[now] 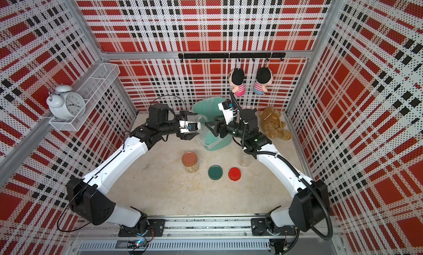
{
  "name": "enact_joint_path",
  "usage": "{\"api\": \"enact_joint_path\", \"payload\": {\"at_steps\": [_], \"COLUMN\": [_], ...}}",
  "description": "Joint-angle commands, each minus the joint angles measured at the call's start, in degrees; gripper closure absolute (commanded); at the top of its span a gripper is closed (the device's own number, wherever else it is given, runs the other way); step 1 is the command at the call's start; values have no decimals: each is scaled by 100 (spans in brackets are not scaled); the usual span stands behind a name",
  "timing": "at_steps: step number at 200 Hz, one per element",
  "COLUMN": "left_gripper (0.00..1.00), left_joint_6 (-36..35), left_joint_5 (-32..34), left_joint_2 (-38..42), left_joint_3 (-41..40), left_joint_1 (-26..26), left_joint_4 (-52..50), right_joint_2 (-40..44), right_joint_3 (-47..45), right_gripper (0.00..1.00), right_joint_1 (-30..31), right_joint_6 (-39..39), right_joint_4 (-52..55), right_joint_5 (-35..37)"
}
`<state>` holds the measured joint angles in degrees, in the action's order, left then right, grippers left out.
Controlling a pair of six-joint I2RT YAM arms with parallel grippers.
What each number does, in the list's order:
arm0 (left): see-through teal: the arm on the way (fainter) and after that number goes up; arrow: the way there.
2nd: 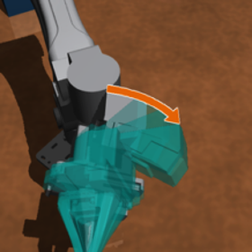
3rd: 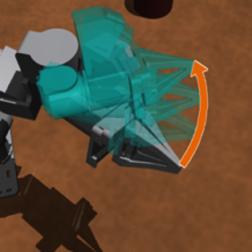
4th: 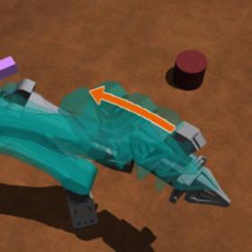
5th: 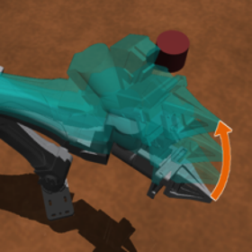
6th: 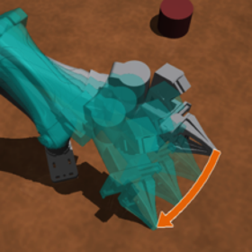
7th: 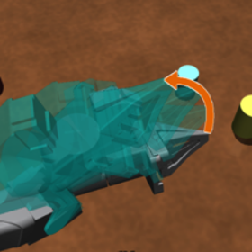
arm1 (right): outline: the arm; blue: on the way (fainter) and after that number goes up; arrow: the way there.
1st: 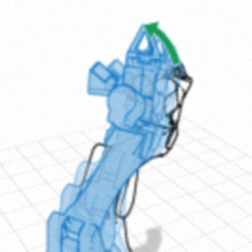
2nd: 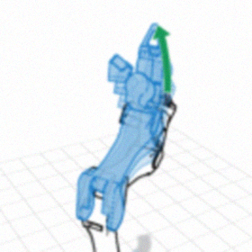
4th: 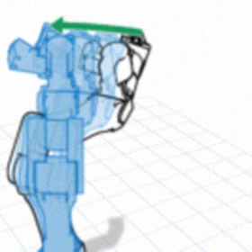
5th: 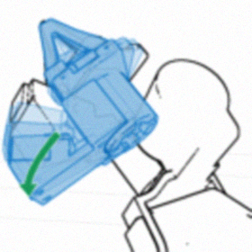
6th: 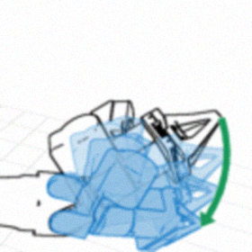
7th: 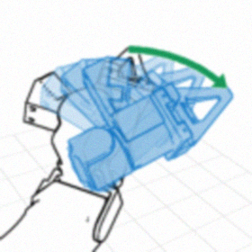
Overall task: Empty moldy peanuts from jars
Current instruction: Place the jar at the center of the board.
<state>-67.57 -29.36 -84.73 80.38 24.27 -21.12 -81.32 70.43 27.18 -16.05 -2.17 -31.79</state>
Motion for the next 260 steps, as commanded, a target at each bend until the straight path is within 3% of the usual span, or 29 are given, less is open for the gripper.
{"api": "enact_joint_path", "payload": {"at_steps": [1, 58, 87, 116, 154, 161, 181, 203, 205, 207, 209, 260], "left_gripper": [100, 100, 100, 100, 100, 100, 85, 48, 33, 8, 1, 2], "left_joint_6": [-14, 17, 20, 30, 25, 27, 175, 468, 485, 498, 516, 801], "left_joint_5": [-197, -321, -301, -393, -439, -422, -351, -283, -277, -279, -269, -299], "left_joint_2": [269, 239, 210, 162, 183, 187, 232, 334, 345, 357, 364, 707], "left_joint_3": [57, 40, -9, -31, -68, -95, -190, -457, -480, -515, -543, -1147], "left_joint_1": [91, 148, 146, 118, 93, 95, 57, -25, -34, -49, -53, -305], "left_joint_4": [234, 189, 193, 191, 201, 211, 434, 899, 943, 979, 1005, 1502], "right_joint_2": [-171, -545, -552, -552, -631, -631, -609, -539, -529, -520, -511, -308], "right_joint_3": [171, 472, 462, 395, 497, 512, 543, 583, 594, 605, 610, 806], "right_gripper": [35, 55, 76, 79, 100, 100, 100, 100, 100, 100, 100, 100], "right_joint_1": [7, 131, 165, 175, 182, 175, 175, 167, 165, 165, 165, 32], "right_joint_6": [85, -14, -53, -126, -139, -136, -134, -130, -127, -122, -118, 49], "right_joint_4": [200, 187, 123, -1, 51, 63, 79, 76, 83, 85, 90, 359], "right_joint_5": [-85, -9, -20, -80, -211, -227, -190, -170, -176, -178, -178, -100]}}
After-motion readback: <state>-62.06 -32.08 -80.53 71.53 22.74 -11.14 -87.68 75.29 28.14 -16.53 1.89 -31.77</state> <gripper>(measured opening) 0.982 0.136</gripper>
